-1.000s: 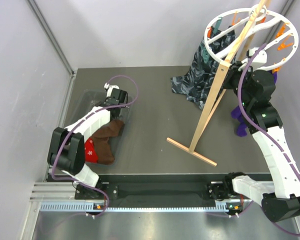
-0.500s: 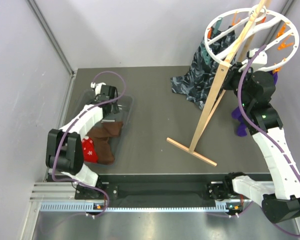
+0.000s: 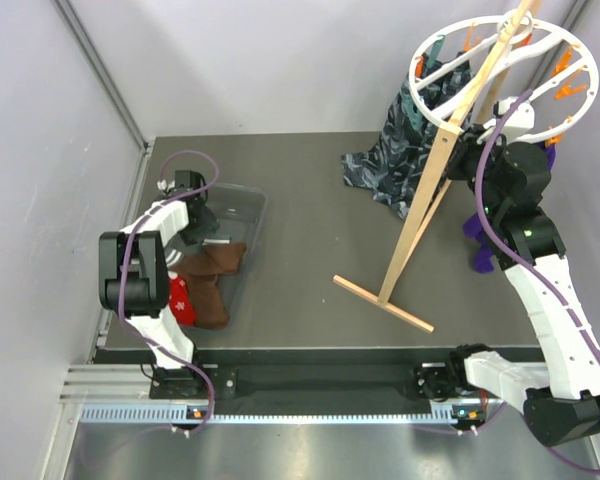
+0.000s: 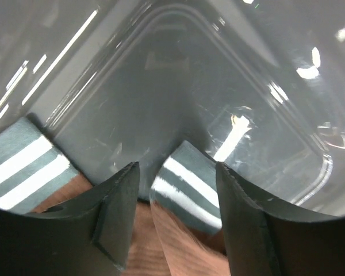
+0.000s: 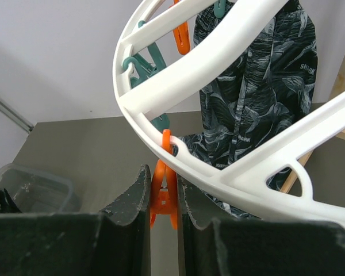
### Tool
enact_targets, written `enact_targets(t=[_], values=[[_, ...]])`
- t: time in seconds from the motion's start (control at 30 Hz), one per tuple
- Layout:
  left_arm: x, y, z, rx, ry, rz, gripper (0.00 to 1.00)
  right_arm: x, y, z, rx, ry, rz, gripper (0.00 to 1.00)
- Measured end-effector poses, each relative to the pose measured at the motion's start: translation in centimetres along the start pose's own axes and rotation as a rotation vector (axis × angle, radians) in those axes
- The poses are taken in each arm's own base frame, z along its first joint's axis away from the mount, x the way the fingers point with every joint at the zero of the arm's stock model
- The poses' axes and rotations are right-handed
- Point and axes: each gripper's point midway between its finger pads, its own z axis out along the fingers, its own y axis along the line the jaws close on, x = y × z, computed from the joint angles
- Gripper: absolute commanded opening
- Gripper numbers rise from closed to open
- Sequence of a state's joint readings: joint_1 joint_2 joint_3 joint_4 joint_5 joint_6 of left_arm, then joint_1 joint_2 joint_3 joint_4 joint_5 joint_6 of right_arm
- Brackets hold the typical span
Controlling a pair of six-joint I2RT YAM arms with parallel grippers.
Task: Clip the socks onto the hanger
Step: Pick up the sock from the bin.
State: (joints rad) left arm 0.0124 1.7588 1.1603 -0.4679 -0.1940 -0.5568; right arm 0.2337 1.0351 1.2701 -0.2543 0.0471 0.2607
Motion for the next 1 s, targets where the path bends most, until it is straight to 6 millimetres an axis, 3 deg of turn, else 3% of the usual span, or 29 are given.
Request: enact_targets(t=[0.2,0.33,0.43,0.47,0.6,0.7,0.77,0.87,1.0], values=[[1.1,0.4,1.5,-0.015,0.044,-0.001,0.58,0.0,0.0,0.0,-0.001,0.000,0.000,0.00],[0.9,0.2,1.7,-0.010,0.030,-0.017,0.52,0.0,0.0,0.0,-0.001,0.001,0.000,0.00],[0.8,0.1,1.9,-0.006,0.015,-0.031,0.36,0.0,0.0,0.0,-0.001,0.000,0.000,0.00],[0.7,0.0,2.0,-0.003,0.010,-0.034,0.26,0.0,0.0,0.0,-0.001,0.000,0.000,0.00],[0.6,-0.1,1.9,0.010,-0.007,-0.050,0.01,0.0,0.0,0.0,-0.001,0.001,0.000,0.00],[0.5,0.0,1.4,0.018,-0.015,-0.044,0.00,0.0,0.1,0.0,-0.002,0.000,0.000,0.00],[0.0,-0.1,0.4,0.027,-0.032,-0.039,0.00,0.0,0.1,0.0,-0.002,0.001,0.000,0.00],[-1.6,-0.7,-2.7,0.076,-0.091,-0.032,0.00,0.1,0.1,0.0,-0.004,0.002,-0.003,0.00],[-5.1,-3.5,-9.8,0.244,-0.250,-0.022,0.00,0.1,0.2,0.1,-0.005,0.004,-0.005,0.00]])
